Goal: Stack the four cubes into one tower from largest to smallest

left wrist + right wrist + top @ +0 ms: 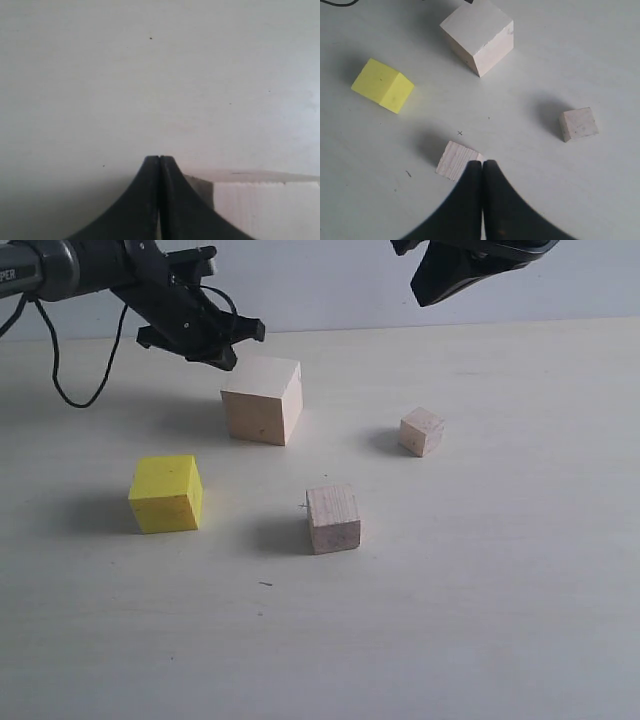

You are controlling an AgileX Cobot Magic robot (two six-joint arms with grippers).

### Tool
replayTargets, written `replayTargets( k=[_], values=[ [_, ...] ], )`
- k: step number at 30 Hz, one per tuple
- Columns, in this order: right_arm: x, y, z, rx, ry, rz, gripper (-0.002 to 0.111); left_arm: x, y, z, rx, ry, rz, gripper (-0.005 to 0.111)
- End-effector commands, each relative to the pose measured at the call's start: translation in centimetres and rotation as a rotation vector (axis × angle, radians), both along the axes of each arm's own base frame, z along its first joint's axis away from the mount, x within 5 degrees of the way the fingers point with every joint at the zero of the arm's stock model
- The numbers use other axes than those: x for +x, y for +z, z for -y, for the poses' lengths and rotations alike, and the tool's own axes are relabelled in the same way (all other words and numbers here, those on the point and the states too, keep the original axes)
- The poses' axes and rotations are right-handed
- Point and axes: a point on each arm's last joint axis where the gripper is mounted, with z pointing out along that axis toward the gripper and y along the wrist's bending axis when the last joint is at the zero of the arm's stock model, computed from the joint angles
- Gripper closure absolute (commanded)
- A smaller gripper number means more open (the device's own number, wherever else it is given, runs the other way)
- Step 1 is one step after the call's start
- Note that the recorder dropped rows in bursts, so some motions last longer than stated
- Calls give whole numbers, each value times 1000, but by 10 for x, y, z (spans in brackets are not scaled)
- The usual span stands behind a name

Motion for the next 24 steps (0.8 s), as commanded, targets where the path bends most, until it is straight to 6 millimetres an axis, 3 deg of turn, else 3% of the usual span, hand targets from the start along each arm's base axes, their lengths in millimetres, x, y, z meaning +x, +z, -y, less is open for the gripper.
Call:
replayTargets(
  k=[1, 8, 16, 24],
  values=[
    [0, 3, -1, 6, 0, 11, 108, 6, 4, 2, -19, -21, 50, 107],
    [0, 3, -1, 6, 0, 11, 108, 9, 7, 11, -114, -70, 103, 107],
    [0, 3, -1, 6, 5, 13, 108, -1, -16, 15, -117, -161, -23, 107],
    [0, 3, -1, 5, 5, 13, 108, -9, -15, 17, -107, -226, -81, 107]
  ],
)
